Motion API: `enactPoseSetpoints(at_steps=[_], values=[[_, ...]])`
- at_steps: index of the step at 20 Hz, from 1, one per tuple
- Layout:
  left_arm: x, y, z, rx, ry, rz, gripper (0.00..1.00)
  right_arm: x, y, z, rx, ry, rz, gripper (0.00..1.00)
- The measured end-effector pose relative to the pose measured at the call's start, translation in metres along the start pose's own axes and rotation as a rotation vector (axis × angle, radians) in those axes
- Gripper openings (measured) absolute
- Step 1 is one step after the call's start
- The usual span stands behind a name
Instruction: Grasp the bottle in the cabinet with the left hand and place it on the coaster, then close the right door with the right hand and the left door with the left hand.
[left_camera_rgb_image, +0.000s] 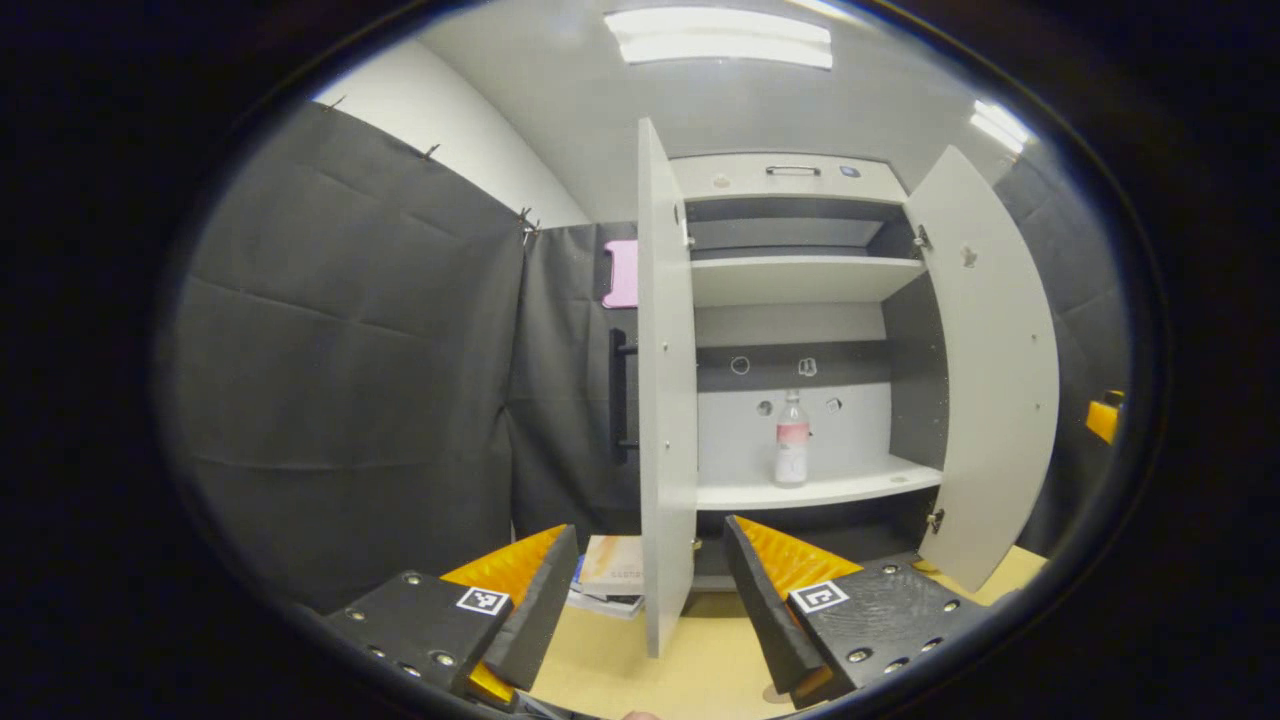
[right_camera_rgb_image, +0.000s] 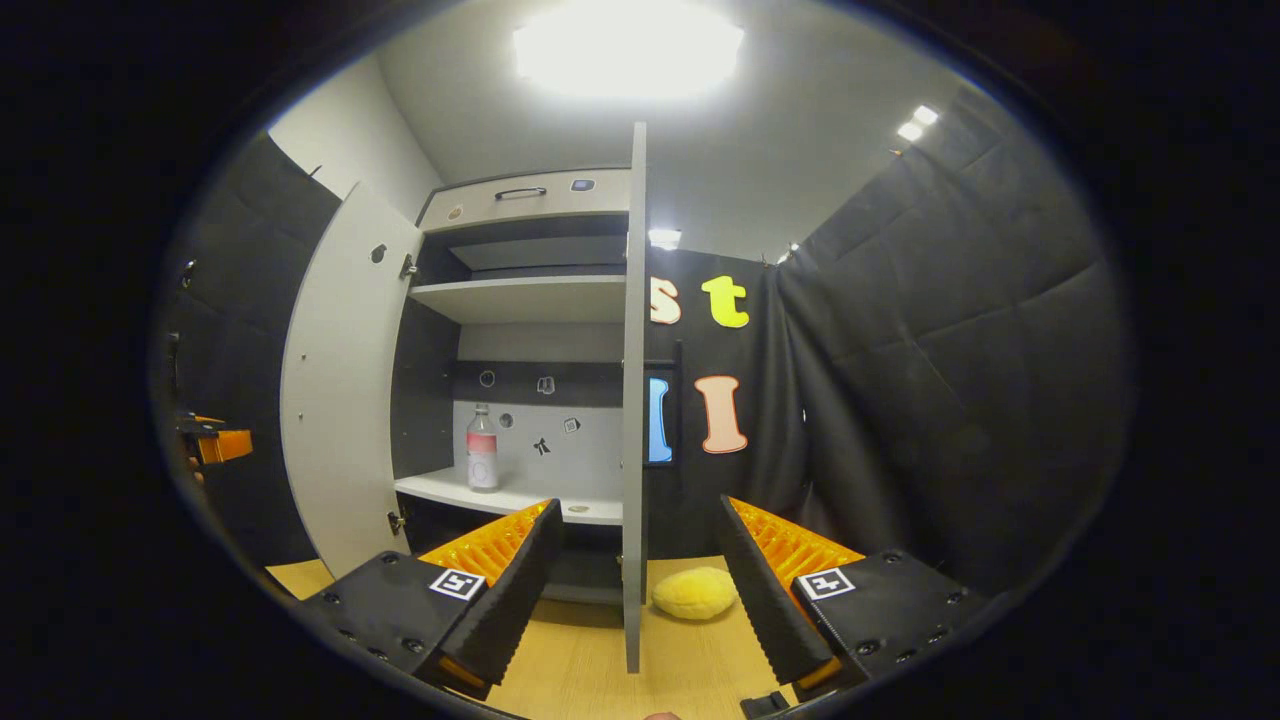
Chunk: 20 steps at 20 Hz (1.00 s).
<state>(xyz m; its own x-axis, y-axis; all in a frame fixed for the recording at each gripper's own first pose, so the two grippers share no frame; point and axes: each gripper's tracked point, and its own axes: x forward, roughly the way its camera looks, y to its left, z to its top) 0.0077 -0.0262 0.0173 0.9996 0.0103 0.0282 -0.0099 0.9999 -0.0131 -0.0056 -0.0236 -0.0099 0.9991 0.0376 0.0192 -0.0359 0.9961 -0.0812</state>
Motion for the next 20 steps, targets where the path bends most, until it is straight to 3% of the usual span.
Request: enactPoseSetpoints(at_steps=[2, 7, 12, 20], values=[[0.002, -0.011, 0.004, 0.005, -0.006, -0.002, 0.89, -0.004, -0.005, -0.004, 0.003, 0.002, 0.016, 0.98], [0.013, -0.036, 0.018, -0.003, -0.022, 0.008, 0.86, -0.012, -0.021, -0.021, 0.007, 0.002, 0.055, 0.98], [0.038, -0.064, 0.042, -0.031, -0.049, -0.034, 0.86, -0.019, -0.033, -0.035, 0.029, 0.028, 0.052, 0.98], [0.115, -0.119, 0.052, -0.064, -0.077, -0.162, 0.86, -0.014, -0.044, -0.038, 0.052, 0.042, -0.033, 0.97]])
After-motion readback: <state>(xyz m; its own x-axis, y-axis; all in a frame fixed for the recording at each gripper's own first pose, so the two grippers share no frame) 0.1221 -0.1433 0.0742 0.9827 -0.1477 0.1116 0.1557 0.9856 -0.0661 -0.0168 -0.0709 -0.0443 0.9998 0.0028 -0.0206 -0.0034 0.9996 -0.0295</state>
